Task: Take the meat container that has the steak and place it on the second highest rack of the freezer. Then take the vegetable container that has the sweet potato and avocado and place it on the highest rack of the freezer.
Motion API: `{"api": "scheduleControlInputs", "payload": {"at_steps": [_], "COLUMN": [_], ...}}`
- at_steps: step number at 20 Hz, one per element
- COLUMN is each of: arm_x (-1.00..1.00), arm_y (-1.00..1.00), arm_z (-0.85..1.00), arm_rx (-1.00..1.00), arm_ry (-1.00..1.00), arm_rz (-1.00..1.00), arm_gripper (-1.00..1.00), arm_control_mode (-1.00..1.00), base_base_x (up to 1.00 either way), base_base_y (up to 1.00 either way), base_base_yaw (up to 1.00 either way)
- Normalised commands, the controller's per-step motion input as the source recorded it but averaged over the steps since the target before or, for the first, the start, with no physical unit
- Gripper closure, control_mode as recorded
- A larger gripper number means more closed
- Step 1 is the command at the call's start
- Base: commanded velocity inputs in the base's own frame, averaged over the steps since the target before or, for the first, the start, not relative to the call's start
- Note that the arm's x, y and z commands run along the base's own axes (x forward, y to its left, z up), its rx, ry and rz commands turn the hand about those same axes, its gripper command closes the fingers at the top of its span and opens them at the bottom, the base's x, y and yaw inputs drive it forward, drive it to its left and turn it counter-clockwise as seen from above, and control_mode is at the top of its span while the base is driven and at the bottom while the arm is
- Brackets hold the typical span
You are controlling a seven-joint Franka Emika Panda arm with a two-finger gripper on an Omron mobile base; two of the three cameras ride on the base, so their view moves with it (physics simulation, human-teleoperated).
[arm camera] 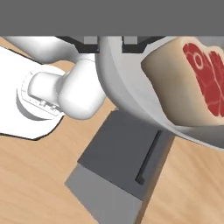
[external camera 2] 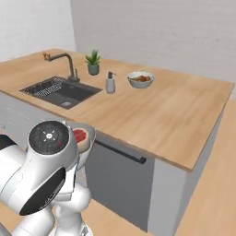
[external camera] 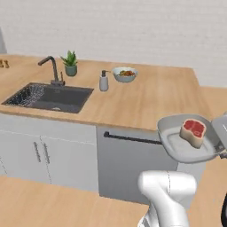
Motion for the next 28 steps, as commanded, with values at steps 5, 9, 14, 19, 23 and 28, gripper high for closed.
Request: {"api": "scheduleControlInputs", "payload": {"at_steps": [5, 9, 14, 19, 23, 28], "arm_x": [0.0, 0.0, 0.0, 0.0, 0.0, 0.0], "arm_y": [0.0, 0.0, 0.0, 0.0, 0.0, 0.0], "arm_z": [0.0, 0.0, 0.0, 0.0, 0.0, 0.0], "arm_rx": [0.0, 0.0, 0.0, 0.0, 0.0, 0.0], "arm_ry": [0.0, 0.0, 0.0, 0.0, 0.0, 0.0], "arm_rz": [0.0, 0.0, 0.0, 0.0, 0.0, 0.0], "arm_gripper": [1.0, 1.0, 1.0, 1.0, 1.0, 1.0], "arm_control_mode": [1.0, 1.0, 1.0, 1.0, 1.0, 1.0], "base_base_x": [0.0, 0.0, 0.15, 0.82, 0.65, 0.37], "base_base_y": [0.0, -0.02, -0.04, -0.12, -0.78, -1.0], "base_base_yaw": [-0.88, -0.87, -0.81, -0.28, -0.04, -0.33]}}
